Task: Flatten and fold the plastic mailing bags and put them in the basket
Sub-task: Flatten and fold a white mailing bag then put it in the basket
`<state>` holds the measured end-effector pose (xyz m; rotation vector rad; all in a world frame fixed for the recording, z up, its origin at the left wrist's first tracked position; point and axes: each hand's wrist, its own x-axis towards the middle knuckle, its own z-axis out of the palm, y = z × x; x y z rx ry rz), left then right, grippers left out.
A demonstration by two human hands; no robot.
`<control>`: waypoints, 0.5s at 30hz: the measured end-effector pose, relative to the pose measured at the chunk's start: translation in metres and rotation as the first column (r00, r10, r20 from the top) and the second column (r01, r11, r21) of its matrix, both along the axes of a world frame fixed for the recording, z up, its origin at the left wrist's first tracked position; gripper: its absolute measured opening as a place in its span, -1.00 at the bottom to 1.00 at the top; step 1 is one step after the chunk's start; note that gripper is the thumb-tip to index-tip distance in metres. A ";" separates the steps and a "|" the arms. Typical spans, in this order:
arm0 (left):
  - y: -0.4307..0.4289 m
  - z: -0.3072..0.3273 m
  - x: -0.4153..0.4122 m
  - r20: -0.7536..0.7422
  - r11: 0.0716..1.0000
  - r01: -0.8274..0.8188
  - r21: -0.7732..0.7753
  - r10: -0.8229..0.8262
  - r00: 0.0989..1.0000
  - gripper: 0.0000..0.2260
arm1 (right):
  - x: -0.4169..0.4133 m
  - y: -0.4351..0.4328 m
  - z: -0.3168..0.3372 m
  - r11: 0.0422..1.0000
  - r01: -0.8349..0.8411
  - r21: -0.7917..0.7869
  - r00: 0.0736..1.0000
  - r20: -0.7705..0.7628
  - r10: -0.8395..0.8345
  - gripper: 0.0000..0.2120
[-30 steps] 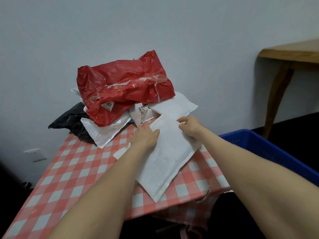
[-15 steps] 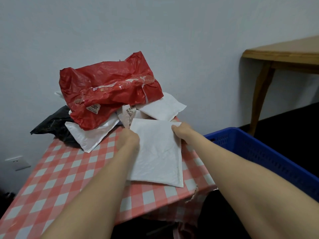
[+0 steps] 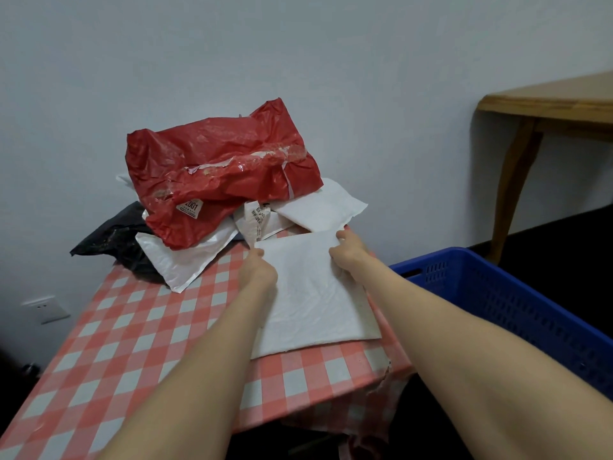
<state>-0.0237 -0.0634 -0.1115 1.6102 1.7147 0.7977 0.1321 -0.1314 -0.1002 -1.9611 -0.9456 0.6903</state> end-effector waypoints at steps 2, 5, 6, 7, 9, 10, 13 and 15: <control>0.003 0.000 0.000 -0.008 1.000 -0.005 -0.012 0.005 1.000 -0.59 | -0.003 0.000 -0.001 0.999 -0.023 -0.044 1.000 0.004 0.024 -0.62; 0.008 -0.002 0.001 -0.047 0.999 0.037 -0.026 -0.038 0.998 -0.55 | -0.005 0.005 -0.006 0.996 -0.038 -0.085 0.999 -0.003 0.037 -0.51; 0.009 -0.003 0.003 -0.050 0.998 0.049 -0.031 -0.050 0.998 -0.55 | -0.005 0.006 -0.006 0.997 -0.026 -0.076 1.000 0.007 0.027 -0.51; 0.008 -0.003 0.004 -0.052 0.998 0.056 -0.038 -0.058 0.997 -0.54 | -0.005 0.008 -0.006 0.998 -0.005 -0.067 1.000 0.017 0.006 -0.53; 0.009 -0.004 0.005 -0.067 0.997 0.061 -0.037 -0.063 0.996 -0.55 | -0.004 0.011 -0.007 0.998 0.040 -0.040 0.998 0.047 -0.038 -0.59; 0.010 -0.004 0.004 -0.082 0.997 0.062 -0.038 -0.065 0.994 -0.55 | -0.003 0.013 -0.009 0.998 0.058 -0.031 0.996 0.062 -0.056 -0.63; 0.013 -0.007 0.002 -0.108 0.997 0.072 -0.038 -0.076 0.991 -0.55 | -0.002 0.017 -0.013 0.997 0.077 -0.024 0.993 0.092 -0.074 -0.57; 0.014 -0.008 0.001 -0.133 0.996 0.077 -0.034 -0.081 0.988 -0.56 | -0.002 0.018 -0.015 0.997 0.067 -0.040 0.991 0.123 -0.061 -0.53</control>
